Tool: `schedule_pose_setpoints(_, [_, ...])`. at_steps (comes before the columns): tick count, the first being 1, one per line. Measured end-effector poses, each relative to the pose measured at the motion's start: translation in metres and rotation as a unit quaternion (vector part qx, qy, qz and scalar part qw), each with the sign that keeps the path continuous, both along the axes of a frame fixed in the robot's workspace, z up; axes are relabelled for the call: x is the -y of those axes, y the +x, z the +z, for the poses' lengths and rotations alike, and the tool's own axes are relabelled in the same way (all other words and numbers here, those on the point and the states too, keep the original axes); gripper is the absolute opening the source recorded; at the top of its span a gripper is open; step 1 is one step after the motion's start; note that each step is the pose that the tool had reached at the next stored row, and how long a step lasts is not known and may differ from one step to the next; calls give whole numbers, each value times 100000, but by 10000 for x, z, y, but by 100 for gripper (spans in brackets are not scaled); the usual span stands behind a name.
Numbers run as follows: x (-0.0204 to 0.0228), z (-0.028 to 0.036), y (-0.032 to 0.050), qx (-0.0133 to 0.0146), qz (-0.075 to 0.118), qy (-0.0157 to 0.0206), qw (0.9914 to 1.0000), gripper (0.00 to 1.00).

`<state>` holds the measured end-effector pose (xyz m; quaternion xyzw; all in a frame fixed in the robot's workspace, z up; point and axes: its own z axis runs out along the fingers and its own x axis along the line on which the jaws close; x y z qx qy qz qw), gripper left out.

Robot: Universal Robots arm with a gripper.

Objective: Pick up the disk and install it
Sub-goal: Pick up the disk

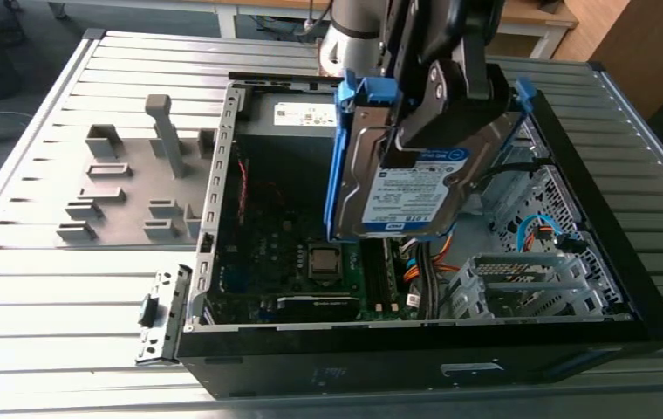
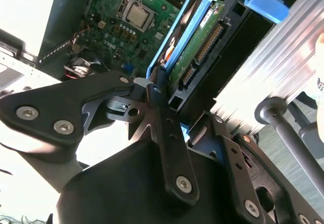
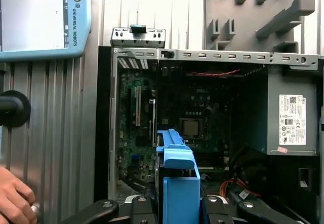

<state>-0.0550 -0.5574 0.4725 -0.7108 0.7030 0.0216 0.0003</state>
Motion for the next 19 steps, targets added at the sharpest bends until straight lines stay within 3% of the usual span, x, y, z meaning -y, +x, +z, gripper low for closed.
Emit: schedule_pose_setpoints(19, [260, -5, 9, 0, -15, 0, 100000, 36])
